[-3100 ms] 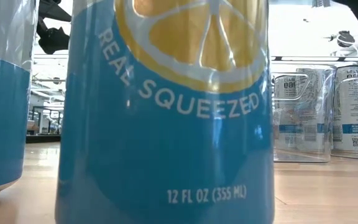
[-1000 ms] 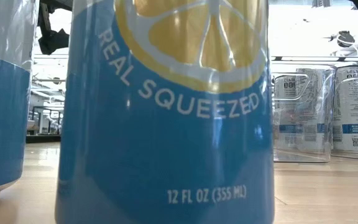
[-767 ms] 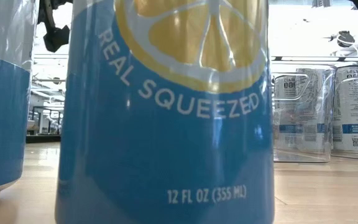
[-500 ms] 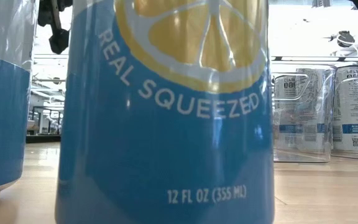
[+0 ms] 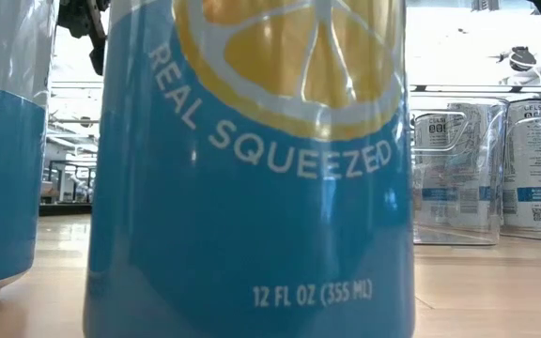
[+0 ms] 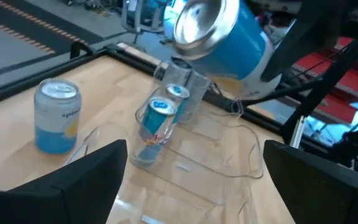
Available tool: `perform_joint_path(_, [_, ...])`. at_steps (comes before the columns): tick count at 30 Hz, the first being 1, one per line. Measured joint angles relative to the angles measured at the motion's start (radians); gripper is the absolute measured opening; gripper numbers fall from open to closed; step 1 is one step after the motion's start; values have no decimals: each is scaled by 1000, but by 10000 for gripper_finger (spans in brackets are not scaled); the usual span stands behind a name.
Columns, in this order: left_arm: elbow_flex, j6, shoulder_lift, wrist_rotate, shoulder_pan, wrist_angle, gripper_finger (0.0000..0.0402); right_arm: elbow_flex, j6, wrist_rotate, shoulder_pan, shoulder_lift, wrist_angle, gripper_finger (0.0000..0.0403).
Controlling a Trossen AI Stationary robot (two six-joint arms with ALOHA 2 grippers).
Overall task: Sort soda cans
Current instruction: Adjust the blue-white soda can in the left transparent bin
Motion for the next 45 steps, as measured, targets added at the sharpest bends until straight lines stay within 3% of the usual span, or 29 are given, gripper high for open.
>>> perform_joint_path(8, [0, 130, 39, 2, -1, 87, 384, 0, 13, 0, 0, 0, 0, 286])
perform_joint_path(13, [34, 456, 58, -6, -44, 163, 384, 0, 65, -19, 0, 0, 0, 286])
perform_joint_path(24, [122, 1438, 201, -485, -188, 151, 384, 0, 161, -139, -73, 0, 13, 286])
perform_joint_path(30, [122, 1882, 332, -615, -215, 224, 384, 0, 160, -290, -127, 0, 106, 286])
perform_joint_path(35, [122, 1959, 418, -672, -226, 400, 384, 0, 158, -372, -159, 2, 152, 286])
perform_joint_path(45, [122, 1993, 520, -678, -238, 520, 384, -1, 140, -543, -193, 51, 193, 286])
